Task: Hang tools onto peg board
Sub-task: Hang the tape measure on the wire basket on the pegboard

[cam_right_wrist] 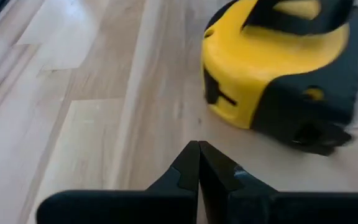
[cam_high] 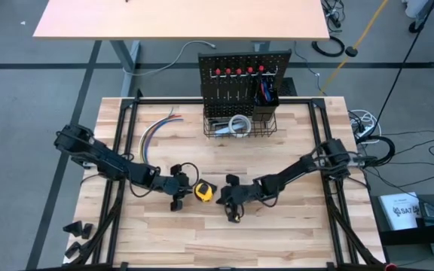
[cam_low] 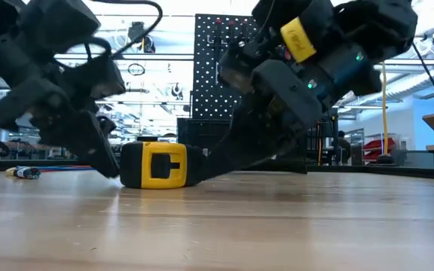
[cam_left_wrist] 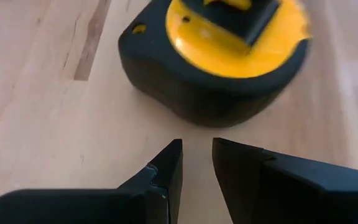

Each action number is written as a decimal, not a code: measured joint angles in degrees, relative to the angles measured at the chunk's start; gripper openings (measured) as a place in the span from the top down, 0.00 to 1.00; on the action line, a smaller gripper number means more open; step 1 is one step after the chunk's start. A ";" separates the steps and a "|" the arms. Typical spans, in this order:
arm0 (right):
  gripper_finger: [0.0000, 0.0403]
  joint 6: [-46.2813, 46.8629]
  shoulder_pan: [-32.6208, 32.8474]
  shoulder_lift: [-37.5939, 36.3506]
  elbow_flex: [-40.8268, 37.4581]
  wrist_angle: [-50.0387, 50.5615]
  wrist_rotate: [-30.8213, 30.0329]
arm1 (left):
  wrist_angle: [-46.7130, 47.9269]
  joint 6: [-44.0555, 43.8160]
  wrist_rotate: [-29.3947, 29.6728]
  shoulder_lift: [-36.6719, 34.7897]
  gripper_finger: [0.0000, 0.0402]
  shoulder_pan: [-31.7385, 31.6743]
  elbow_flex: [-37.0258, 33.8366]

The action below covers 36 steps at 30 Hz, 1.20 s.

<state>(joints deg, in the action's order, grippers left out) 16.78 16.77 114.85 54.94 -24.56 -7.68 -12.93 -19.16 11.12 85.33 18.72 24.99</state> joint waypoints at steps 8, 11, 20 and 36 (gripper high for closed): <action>1.00 0.56 -0.61 5.61 5.43 -0.74 3.21 | -7.38 0.40 0.75 6.30 0.76 -0.96 0.49; 1.00 0.27 -0.72 7.17 7.78 0.08 2.28 | -7.05 0.51 0.65 6.32 0.76 -0.97 0.68; 1.00 -2.98 -1.05 7.01 9.37 2.12 0.04 | -6.97 1.36 0.19 6.37 0.76 -1.03 0.72; 1.00 -5.50 -1.35 1.98 9.51 4.97 -4.54 | -6.29 4.96 -1.32 -0.14 0.76 -1.03 0.55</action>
<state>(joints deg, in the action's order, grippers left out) 11.28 15.42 116.84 64.45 -19.59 -12.22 -19.22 -14.20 9.80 85.20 17.69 25.54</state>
